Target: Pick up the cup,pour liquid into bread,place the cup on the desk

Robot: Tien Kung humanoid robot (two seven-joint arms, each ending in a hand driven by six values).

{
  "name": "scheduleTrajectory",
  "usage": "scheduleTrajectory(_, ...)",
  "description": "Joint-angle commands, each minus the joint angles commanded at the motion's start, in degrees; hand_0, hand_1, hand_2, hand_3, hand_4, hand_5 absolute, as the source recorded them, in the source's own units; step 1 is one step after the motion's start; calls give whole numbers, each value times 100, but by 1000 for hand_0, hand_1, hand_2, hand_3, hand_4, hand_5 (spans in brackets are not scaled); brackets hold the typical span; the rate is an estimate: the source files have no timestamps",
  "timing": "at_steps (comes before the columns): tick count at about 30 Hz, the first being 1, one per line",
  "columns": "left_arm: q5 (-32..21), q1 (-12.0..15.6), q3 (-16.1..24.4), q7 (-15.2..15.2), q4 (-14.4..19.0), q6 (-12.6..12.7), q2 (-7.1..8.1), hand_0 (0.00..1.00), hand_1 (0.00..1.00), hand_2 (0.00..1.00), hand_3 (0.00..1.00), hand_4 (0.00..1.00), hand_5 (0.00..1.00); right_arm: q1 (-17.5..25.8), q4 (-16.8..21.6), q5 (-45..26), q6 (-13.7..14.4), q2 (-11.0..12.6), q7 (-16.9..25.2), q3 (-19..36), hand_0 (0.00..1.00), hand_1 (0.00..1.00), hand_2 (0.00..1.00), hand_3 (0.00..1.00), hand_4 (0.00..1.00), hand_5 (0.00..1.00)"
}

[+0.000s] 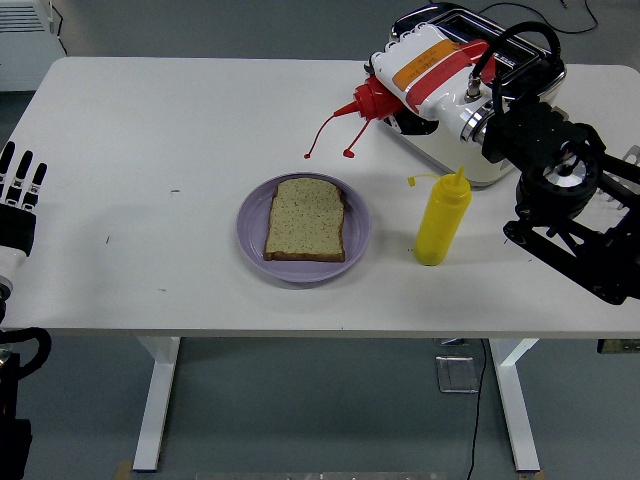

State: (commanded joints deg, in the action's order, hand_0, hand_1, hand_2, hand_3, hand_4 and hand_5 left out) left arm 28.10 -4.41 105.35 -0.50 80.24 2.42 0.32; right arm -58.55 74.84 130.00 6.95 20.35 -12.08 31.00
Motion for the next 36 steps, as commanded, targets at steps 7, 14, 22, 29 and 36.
scheduleTrajectory(7,-5,8,-12,-2,-2,-2,10,787,737,736,698,543,998,-52,45,0,13,59,-12,462,94,81,242,396,618,179)
scheduleTrajectory(14,-6,-6,7,-3,2,-3,10,787,736,736,698,544,998,-23,-3,0,-102,75,-30,-135,103,89,246,399,618,180)
scheduleTrajectory(22,-5,-29,38,-2,5,-11,9,787,737,736,698,545,998,-34,14,0,-124,184,-94,348,103,90,248,403,616,180)
scheduleTrajectory(29,-5,-21,47,0,8,-9,14,786,737,736,698,544,998,29,86,0,-109,196,-121,565,104,88,247,400,615,182)
scheduleTrajectory(36,-3,-41,29,-1,6,-15,-4,787,737,737,698,544,998,191,48,0,-112,-48,-89,-193,103,88,248,401,615,184)
